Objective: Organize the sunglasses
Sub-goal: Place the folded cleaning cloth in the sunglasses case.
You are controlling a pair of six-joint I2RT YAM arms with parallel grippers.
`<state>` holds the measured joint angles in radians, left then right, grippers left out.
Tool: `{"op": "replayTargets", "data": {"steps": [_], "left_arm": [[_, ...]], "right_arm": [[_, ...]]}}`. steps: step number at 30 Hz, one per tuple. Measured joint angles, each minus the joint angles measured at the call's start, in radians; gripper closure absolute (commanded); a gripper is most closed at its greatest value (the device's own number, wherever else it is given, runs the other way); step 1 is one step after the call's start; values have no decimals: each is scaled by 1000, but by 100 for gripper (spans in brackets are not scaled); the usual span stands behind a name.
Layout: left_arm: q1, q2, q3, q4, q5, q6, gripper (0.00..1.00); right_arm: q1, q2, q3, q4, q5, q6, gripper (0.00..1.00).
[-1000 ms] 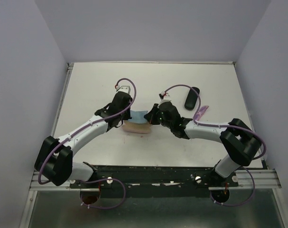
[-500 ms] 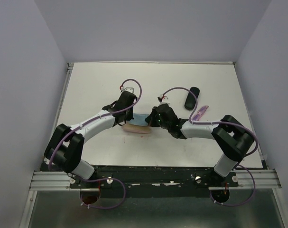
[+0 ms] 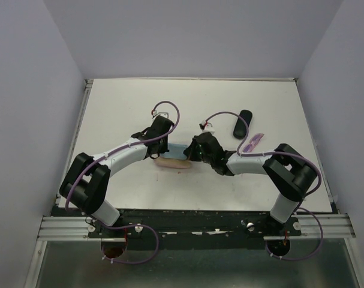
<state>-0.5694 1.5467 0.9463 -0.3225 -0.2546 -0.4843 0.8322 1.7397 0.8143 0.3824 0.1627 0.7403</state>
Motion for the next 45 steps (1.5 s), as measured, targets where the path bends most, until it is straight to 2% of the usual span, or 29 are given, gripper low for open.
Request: {"op": "replayTargets", "data": {"steps": [17,29,38,45], "left_arm": [[0,37,3,-6,0,-22,100],[0,85,61,-45,-19,-51,100],[0,90,62,-75,-31,-69,100],[0,93,62,-95,-37,-89,87]], "right_arm": [[0,23,-11,14,1,19,99],[0,42,-10,11,8,30,98],[0,42,-2,11,23,30,92],[0,42,-2,9,24,30,84]]}}
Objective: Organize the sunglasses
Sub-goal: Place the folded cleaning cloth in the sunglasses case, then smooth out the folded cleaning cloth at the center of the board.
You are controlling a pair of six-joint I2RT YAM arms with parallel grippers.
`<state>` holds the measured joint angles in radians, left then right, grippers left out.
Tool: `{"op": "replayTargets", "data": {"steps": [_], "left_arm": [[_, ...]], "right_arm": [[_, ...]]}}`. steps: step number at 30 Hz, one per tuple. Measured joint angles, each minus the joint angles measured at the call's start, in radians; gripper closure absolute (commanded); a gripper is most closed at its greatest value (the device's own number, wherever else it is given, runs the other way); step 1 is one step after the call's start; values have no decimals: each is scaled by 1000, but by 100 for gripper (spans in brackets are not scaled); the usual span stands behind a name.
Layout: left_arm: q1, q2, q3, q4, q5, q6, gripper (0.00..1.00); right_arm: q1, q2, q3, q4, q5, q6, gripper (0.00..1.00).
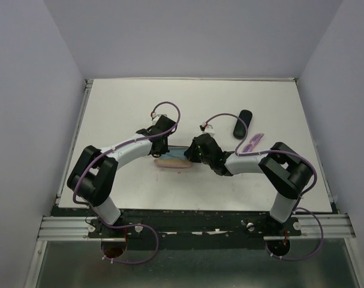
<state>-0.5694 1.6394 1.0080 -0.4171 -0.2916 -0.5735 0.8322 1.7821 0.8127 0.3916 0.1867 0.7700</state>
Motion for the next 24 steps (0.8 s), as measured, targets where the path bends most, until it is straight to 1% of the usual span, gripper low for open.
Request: {"op": "replayTargets", "data": {"steps": [4,6,7,14,17,19,21,24], "left_arm": [[0,0,9,-22,-14,-12,79],[0,-2,13,-27,-16,-17,70],[0,-4,13,-31,-16,-20,68],[0,-43,18,-58,-16,-35,66],[0,-62,26,-78,-22,-42,63],[0,-82,29,-91,-26,-45,61],[0,-111,30,-101,-28,-49,62],[0,-154,30,-100,-21,-52,69]], "right_arm": [[0,0,0,0,0,0,78],[0,-4,0,-5,1,0,76],[0,-7,0,-7,2,0,76],[0,-54,0,-39,11,-3,72],[0,-81,0,-51,14,-4,71],[0,-101,0,-63,18,-5,72],[0,-115,1,-75,19,-8,73],[0,-121,8,-84,13,-12,76]]}}
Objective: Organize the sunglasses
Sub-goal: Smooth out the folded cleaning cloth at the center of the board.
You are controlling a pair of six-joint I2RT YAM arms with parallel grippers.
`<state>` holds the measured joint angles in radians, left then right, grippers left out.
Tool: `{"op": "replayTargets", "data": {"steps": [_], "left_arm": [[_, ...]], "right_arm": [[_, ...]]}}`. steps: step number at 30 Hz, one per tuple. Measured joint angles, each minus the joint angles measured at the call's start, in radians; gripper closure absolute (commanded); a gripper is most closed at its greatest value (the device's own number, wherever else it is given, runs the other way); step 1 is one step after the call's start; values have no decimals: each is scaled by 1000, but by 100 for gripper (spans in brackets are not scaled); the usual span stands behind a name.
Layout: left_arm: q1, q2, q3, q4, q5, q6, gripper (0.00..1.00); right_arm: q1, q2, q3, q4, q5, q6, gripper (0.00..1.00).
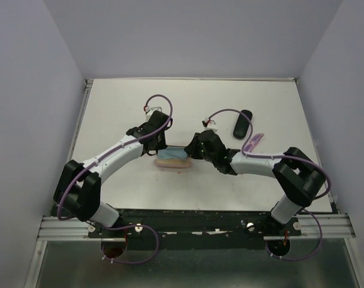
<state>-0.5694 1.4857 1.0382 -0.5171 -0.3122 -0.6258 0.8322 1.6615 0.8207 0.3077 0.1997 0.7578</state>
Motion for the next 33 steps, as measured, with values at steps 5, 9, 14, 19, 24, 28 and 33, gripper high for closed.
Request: {"op": "replayTargets", "data": {"steps": [5,9,14,19,24,28,33], "left_arm": [[0,-7,0,27,53,0,79],[0,35,0,46,87,-3,82],[2,105,0,53,116,-4,83],[19,152,0,56,121,-9,84],[39,175,0,55,119,-15,84],[45,175,0,55,117,-15,84],[45,175,0,50,111,-15,83]], "right_arm": [[0,17,28,-8,-27,-4,76],[0,64,62,-10,-39,-10,77],[0,116,88,-16,-40,-10,77],[0,137,102,-45,-11,-3,77],[0,140,109,-77,23,2,77],[0,140,111,-91,46,1,77],[0,140,111,-107,69,-4,76]]}}
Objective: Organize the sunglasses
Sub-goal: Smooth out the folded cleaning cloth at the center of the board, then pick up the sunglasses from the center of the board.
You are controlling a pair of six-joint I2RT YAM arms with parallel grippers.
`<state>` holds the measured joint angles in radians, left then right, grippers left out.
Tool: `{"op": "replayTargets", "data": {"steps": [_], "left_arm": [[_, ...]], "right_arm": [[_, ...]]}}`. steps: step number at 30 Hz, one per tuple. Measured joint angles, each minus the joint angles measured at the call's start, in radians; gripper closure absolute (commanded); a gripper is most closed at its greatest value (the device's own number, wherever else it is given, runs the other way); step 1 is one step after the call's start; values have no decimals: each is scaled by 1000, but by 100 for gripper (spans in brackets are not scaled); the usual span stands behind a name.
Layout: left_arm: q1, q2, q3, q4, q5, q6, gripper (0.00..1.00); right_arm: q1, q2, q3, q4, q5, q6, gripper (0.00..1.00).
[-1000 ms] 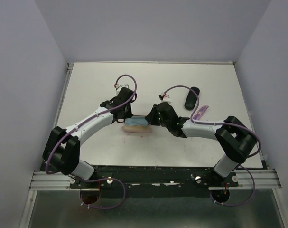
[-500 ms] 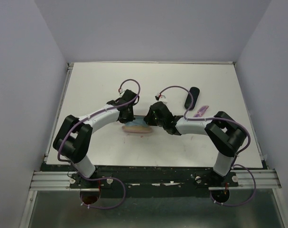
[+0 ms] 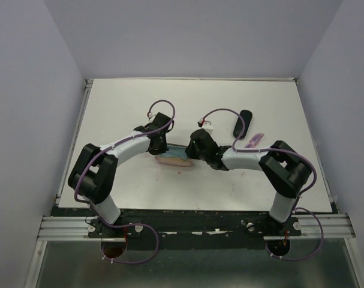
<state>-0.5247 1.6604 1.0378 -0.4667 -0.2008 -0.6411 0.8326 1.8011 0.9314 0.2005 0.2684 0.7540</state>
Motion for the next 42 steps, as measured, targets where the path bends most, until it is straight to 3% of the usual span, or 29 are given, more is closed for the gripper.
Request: {"op": "replayTargets", "data": {"steps": [5,9,12,14,19,22,29,35,42], "left_arm": [[0,-39,-5,0,13,4,76],[0,-131,-6,1,30,11,59],[0,-219,-8,1,39,19,33],[0,-290,-14,0,42,25,2],[0,-484,-45,-26,35,28,1],[0,-587,-82,-51,10,23,2],[0,-822,-249,-105,-65,-58,1],[0,-889,-411,-104,-48,-125,2],[0,-900,-500,-68,23,-157,1]], "right_arm": [[2,-17,0,-3,-9,-35,73],[3,-85,0,-2,-38,-65,68],[3,-165,0,0,-53,-80,55],[4,-219,0,-2,-51,-87,40],[-19,-336,0,-74,2,-90,13],[-76,-394,0,-153,47,-79,6],[-359,-485,0,-356,106,-3,5],[-512,-483,0,-487,114,31,5],[-636,-383,-1,-515,71,47,8]]}}
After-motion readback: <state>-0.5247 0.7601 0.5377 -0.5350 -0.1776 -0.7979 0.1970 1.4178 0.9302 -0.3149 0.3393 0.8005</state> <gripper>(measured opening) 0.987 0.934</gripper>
